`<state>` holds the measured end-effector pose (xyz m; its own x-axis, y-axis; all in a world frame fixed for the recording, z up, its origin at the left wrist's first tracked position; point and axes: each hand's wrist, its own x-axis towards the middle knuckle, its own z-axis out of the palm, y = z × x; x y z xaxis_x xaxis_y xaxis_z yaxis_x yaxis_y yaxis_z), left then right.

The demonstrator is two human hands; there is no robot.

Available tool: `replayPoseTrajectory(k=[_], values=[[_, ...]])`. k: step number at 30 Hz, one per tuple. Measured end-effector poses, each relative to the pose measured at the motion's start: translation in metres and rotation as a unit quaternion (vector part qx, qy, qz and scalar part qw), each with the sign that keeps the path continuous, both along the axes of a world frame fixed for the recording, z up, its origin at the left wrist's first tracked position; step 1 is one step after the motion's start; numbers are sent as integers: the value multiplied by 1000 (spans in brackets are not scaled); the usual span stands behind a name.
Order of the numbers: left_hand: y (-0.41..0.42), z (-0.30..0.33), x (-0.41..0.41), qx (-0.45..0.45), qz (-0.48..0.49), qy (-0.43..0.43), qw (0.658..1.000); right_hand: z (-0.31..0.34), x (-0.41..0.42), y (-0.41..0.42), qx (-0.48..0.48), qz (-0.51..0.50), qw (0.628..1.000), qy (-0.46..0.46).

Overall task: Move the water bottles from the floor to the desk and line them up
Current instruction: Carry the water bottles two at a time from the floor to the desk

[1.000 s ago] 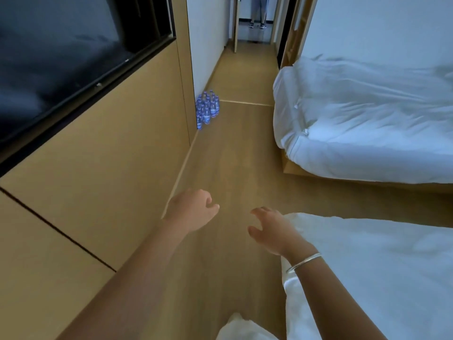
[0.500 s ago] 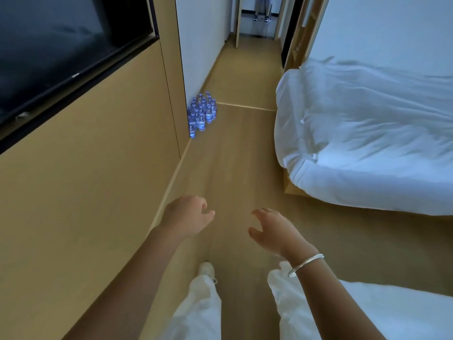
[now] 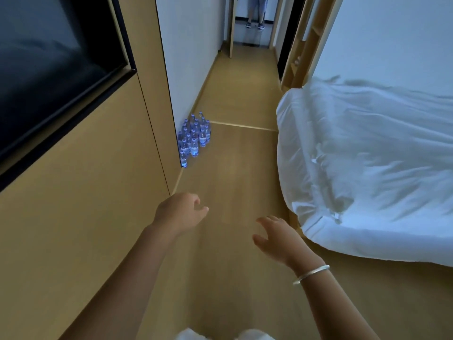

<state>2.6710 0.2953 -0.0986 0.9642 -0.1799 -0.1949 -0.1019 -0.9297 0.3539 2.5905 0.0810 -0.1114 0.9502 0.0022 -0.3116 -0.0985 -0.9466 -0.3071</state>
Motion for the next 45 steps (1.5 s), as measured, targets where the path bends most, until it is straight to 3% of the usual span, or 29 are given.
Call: replayPoseTrajectory(k=[12, 22, 35, 45], values=[[-55, -36, 220, 23, 24, 51, 998, -32, 240, -64, 7, 27, 999, 20], [-116, -40, 410, 23, 82, 88, 992, -17, 475, -131, 2, 86, 996, 15], [-104, -82, 651, 14, 123, 111, 986, -41, 740, -111, 0, 159, 987, 36], [-82, -72, 864, -8, 120, 125, 985, -53, 945, -64, 6, 194, 976, 94]])
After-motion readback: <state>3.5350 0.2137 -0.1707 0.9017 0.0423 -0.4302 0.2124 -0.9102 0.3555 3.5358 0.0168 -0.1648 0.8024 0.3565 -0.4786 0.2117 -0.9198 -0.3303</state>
